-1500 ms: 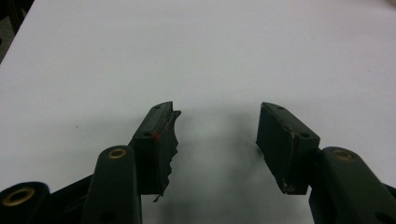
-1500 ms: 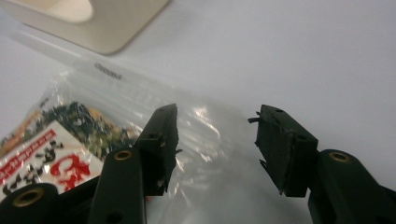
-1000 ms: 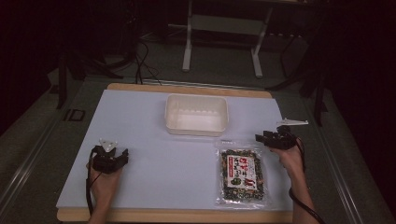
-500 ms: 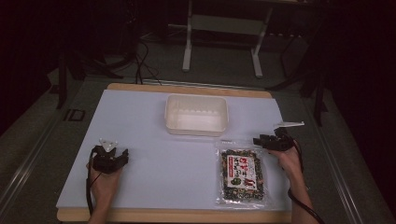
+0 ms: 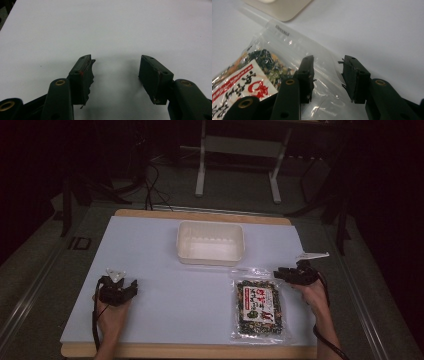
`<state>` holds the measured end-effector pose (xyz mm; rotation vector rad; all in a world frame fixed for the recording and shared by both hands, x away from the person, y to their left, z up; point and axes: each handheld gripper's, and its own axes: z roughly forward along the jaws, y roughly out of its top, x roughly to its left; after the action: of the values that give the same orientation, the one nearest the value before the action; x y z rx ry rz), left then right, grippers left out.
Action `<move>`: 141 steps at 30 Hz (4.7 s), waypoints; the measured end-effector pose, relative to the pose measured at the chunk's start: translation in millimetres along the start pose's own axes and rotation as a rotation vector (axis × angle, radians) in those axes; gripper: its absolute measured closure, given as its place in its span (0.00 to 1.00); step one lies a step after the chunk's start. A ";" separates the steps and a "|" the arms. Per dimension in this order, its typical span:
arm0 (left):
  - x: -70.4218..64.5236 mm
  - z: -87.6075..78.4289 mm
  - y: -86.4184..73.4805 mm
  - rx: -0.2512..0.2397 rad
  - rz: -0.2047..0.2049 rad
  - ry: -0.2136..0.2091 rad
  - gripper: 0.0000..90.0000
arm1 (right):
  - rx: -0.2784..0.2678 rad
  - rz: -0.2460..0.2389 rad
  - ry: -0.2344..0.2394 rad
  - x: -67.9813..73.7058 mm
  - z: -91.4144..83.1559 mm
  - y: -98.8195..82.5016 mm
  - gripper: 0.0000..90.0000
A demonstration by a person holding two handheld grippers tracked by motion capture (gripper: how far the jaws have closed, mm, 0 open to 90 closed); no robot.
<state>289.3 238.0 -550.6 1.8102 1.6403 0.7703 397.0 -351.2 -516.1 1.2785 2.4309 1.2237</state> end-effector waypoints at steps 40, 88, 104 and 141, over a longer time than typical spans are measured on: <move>0.6 0.5 0.1 0.004 -0.008 0.000 0.48 | 0.099 -0.045 0.071 5.3 16.2 -4.3 0.95; 1.4 0.2 0.1 0.005 -0.017 0.001 0.48 | -0.062 -0.132 0.114 34.2 -30.0 30.7 0.99; 1.9 -2.0 -0.2 -0.020 -0.032 0.003 0.45 | -0.140 -0.137 0.158 46.7 -36.8 54.6 0.99; 2.8 -7.6 0.4 -0.094 -0.027 -0.024 0.44 | -0.234 -0.150 0.196 79.2 -49.9 95.9 1.00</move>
<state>284.1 241.1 -545.1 1.7224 1.5828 0.7974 384.9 -292.6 -396.1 0.9350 2.3690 1.5982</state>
